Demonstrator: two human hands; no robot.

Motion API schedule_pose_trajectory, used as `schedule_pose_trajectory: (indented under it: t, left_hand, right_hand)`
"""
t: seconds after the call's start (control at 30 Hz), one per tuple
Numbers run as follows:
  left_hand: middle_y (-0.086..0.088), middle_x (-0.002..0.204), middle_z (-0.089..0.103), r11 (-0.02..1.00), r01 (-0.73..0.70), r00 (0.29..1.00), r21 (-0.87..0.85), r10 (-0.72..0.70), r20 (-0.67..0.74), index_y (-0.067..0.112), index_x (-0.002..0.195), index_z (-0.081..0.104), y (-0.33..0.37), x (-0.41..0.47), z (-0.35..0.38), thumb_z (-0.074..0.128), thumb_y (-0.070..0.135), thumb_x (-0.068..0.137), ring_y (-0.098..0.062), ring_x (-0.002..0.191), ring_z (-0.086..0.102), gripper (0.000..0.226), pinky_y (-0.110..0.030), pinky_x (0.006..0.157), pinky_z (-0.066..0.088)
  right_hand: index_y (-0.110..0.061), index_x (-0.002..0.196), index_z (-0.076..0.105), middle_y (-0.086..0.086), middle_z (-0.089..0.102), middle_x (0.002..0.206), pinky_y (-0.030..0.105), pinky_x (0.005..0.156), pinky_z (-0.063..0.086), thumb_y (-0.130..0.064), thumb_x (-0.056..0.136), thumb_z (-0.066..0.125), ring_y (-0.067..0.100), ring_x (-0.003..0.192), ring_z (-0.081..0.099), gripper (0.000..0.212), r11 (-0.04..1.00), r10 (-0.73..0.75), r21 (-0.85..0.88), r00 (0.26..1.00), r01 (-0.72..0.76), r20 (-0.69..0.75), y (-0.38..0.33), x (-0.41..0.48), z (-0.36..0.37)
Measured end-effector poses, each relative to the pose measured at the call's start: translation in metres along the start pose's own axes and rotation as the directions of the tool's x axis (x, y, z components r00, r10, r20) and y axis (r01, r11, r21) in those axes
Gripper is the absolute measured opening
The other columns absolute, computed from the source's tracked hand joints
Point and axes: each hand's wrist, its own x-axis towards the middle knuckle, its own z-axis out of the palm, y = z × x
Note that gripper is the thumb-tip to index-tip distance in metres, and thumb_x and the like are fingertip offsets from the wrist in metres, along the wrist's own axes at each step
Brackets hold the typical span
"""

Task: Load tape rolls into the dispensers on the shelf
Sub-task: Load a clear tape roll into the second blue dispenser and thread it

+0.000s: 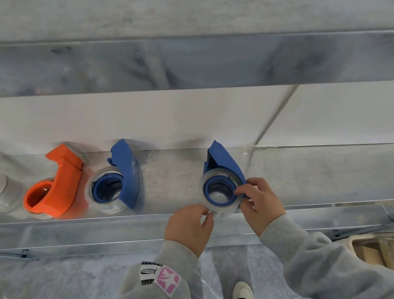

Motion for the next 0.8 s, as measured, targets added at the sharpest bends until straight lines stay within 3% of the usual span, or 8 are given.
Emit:
schedule_pose_trajectory:
  t: [0.07,0.17,0.27,0.37,0.47,0.6,0.73,0.8]
  left_hand:
    - [0.000,0.092,0.068,0.998,-0.062,0.998,-0.018,0.061,-0.030,0.016,0.092,0.069,0.000,-0.002,0.001,0.054,0.029,0.091,-0.018,0.084,0.062,0.019,-0.033,0.081,0.050]
    - [-0.001,0.092,0.060,0.989,-0.140,0.986,-0.056,0.135,-0.094,0.008,0.080,0.067,-0.004,0.002,0.001,0.063,0.015,0.085,-0.015,0.078,0.055,0.009,-0.024,0.073,0.049]
    - [-0.001,0.108,0.059,0.986,-0.130,0.988,-0.104,0.120,-0.095,0.004,0.074,0.064,-0.010,0.015,-0.011,0.064,0.010,0.082,-0.013,0.086,0.058,0.010,-0.019,0.079,0.046]
    - [-0.004,0.111,0.066,0.987,-0.134,0.991,-0.092,0.133,-0.013,0.005,0.075,0.063,-0.010,0.026,-0.025,0.060,0.011,0.084,-0.017,0.094,0.061,0.011,-0.020,0.084,0.044]
    - [-0.006,0.102,0.072,0.985,-0.034,0.998,-0.171,0.025,-0.056,0.010,0.068,0.059,-0.014,0.034,-0.042,0.057,0.010,0.085,-0.020,0.088,0.066,0.016,-0.035,0.081,0.054]
    - [-0.010,0.087,0.073,0.984,-0.003,0.998,-0.179,-0.007,-0.058,0.021,0.053,0.039,-0.022,0.042,-0.054,0.059,0.009,0.082,-0.025,0.074,0.066,0.037,-0.043,0.071,0.056]
    - [-0.008,0.070,0.067,0.971,0.145,0.981,-0.190,-0.166,-0.100,0.010,0.067,0.053,-0.011,0.048,-0.053,0.061,0.020,0.086,-0.027,0.070,0.064,0.023,-0.044,0.071,0.056]
    - [-0.005,0.072,0.069,0.893,0.300,0.944,-0.336,-0.328,-0.028,0.012,0.077,0.059,-0.003,0.049,-0.057,0.067,0.030,0.084,-0.023,0.068,0.068,0.021,-0.037,0.068,0.060]
  right_hand:
    - [-0.014,0.104,0.065,0.004,0.053,0.124,0.026,0.079,0.052,-0.009,0.088,0.055,0.015,0.080,0.057,0.020,0.999,-0.027,-0.032,1.000,0.027,-0.002,-0.001,0.000,0.000]
    - [-0.012,0.097,0.068,0.004,0.062,0.111,0.022,0.076,0.051,-0.008,0.087,0.054,0.012,0.078,0.054,0.017,0.998,-0.040,-0.042,0.999,0.040,0.001,-0.004,0.002,-0.003]
    - [-0.012,0.087,0.070,0.002,0.060,0.106,0.012,0.070,0.041,-0.007,0.086,0.055,0.013,0.081,0.053,0.016,1.000,0.006,-0.016,1.000,-0.006,0.001,-0.004,0.007,-0.005]
    - [-0.012,0.083,0.069,-0.003,0.053,0.102,0.015,0.070,0.038,-0.007,0.087,0.055,0.014,0.084,0.051,0.015,0.999,0.035,-0.038,0.999,-0.034,0.024,-0.004,0.008,-0.008]
    - [-0.013,0.072,0.064,-0.001,0.053,0.100,0.020,0.070,0.041,-0.002,0.084,0.055,0.019,0.084,0.053,0.019,0.998,0.051,-0.030,0.999,-0.051,0.015,-0.001,0.008,-0.011]
    - [-0.019,0.066,0.059,-0.002,0.054,0.100,0.024,0.074,0.046,0.002,0.083,0.054,0.017,0.085,0.053,0.027,1.000,0.027,0.000,0.999,-0.027,0.017,0.000,0.007,-0.011]
    - [-0.017,0.065,0.060,-0.001,0.054,0.098,0.024,0.074,0.046,0.004,0.083,0.052,0.018,0.085,0.053,0.029,0.995,0.079,0.058,0.997,-0.080,0.007,-0.001,0.009,-0.011]
    - [-0.015,0.064,0.059,0.001,0.055,0.097,0.021,0.074,0.043,0.006,0.083,0.052,0.019,0.086,0.053,0.028,0.988,0.121,0.094,0.993,-0.120,-0.001,0.000,0.010,-0.012]
